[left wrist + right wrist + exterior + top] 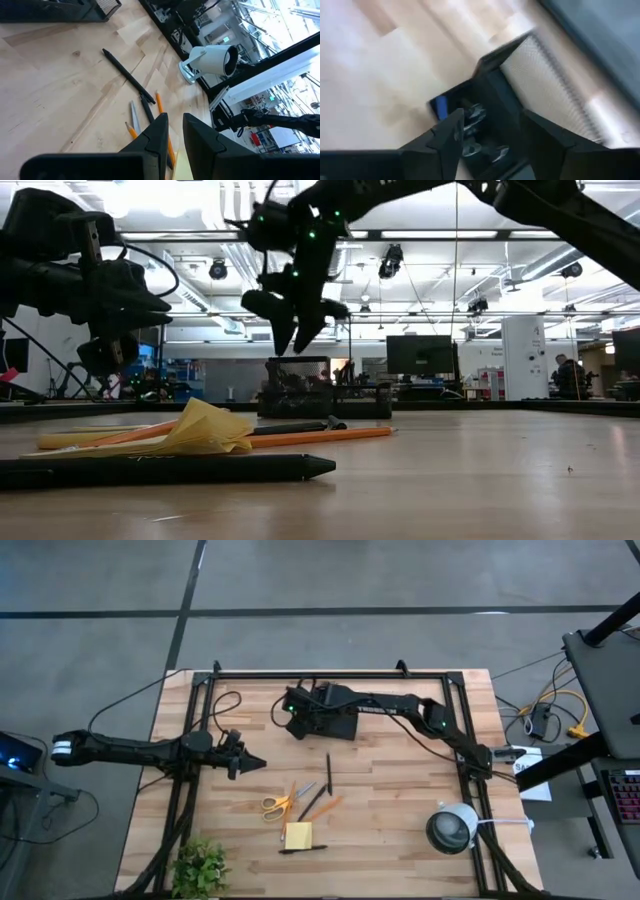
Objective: Pick and place office supplies into organizer
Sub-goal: Put the left orange pencil into the desk organizer
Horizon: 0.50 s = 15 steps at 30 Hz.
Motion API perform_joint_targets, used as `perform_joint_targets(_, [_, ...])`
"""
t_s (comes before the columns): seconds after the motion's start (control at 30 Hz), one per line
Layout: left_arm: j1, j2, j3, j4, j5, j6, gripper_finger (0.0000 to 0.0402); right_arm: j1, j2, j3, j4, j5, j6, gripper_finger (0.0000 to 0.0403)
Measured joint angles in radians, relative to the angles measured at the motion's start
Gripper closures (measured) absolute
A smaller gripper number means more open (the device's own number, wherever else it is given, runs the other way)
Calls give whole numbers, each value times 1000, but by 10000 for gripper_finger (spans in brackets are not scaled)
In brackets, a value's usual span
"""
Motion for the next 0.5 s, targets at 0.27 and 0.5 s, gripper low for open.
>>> perform_joint_targets(0.27, [0, 0, 0, -1, 0, 0, 359, 49, -13, 74, -261, -71, -169, 221])
perform_joint_targets(0.5, [0, 0, -1, 24, 0, -39, 359, 32, -13, -5, -497, -585, 98, 225])
